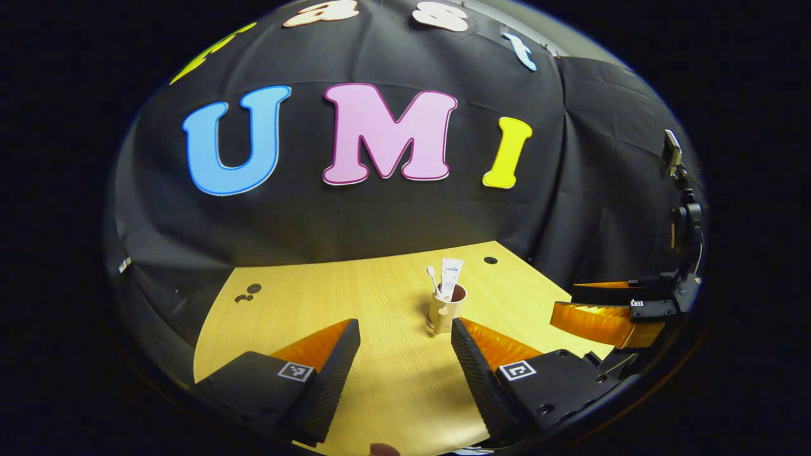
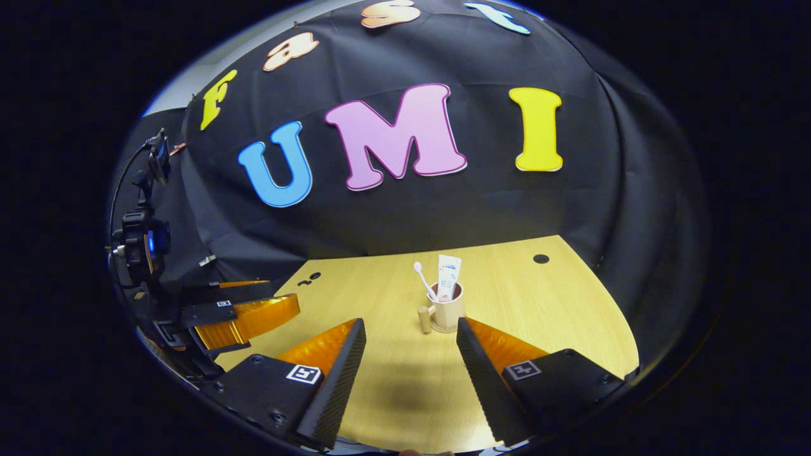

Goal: Put the toothbrush and toothpaste on the desktop into the cup, then pick up the cup and place it on the coaster on the desktop.

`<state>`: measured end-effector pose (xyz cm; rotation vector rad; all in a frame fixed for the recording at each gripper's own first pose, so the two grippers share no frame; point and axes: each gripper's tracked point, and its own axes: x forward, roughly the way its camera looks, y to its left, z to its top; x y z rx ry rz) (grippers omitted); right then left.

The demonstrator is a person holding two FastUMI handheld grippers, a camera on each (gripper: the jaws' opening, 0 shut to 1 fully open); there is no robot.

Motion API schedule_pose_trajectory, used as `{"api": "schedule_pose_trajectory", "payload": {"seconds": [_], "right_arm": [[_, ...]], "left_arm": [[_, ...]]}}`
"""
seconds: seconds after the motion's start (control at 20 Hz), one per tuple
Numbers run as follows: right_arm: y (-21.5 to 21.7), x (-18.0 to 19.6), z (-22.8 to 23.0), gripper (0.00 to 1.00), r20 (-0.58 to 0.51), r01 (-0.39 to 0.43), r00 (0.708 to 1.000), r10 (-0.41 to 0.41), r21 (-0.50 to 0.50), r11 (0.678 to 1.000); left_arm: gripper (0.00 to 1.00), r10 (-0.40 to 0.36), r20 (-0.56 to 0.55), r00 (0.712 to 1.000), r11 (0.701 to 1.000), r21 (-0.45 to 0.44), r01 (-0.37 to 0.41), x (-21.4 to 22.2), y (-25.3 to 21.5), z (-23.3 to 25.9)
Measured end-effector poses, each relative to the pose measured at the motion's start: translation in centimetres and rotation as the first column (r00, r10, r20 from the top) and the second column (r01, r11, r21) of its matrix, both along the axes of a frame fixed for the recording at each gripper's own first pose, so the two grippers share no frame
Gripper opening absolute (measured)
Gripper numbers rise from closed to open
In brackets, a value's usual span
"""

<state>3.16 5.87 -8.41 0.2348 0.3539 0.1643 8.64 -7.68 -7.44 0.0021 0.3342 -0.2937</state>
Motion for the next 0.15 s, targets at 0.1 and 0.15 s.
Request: {"api": "schedule_pose_trajectory", "payload": {"seconds": [0.1, 0.15], "right_arm": [[0.5, -0.5, 0.5, 0.95, 0.013, -0.008, 1.0, 0.008, -0.014, 1.0], [0.6, -0.7, 0.9, 0.96, 0.018, -0.01, 1.0, 0.01, -0.023, 1.0]], "left_arm": [[0.9, 0.014, 0.014, 1.0, 1.0, -0.012, -0.014, -1.1, 0.6, 0.5], [0.9, 0.02, 0.02, 1.0, 1.0, -0.019, -0.019, -1.7, 0.9, 0.6]]}}
